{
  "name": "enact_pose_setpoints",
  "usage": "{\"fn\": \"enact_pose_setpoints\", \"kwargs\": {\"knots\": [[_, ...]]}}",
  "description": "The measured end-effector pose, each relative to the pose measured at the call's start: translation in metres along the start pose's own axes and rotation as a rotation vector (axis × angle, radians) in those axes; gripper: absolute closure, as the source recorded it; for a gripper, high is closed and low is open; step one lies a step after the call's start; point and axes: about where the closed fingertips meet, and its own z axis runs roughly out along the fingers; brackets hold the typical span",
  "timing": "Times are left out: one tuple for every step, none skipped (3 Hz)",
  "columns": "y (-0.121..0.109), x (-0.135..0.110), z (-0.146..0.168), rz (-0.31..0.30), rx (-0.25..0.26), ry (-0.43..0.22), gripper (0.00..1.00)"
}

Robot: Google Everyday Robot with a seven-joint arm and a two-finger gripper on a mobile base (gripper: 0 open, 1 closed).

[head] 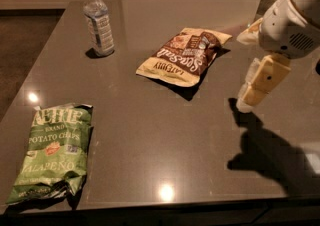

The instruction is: Move green jalapeno chip bag near brown chip bag

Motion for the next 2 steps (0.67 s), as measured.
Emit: {"fn": "enact_pose_setpoints", "kwargs": {"knots": [[-0.011,-0.032,0.025,0.029,-0.075,-0.132,0.0],[0.0,-0.093,0.05,-0.014,-0.14,-0.286,0.0]]}}
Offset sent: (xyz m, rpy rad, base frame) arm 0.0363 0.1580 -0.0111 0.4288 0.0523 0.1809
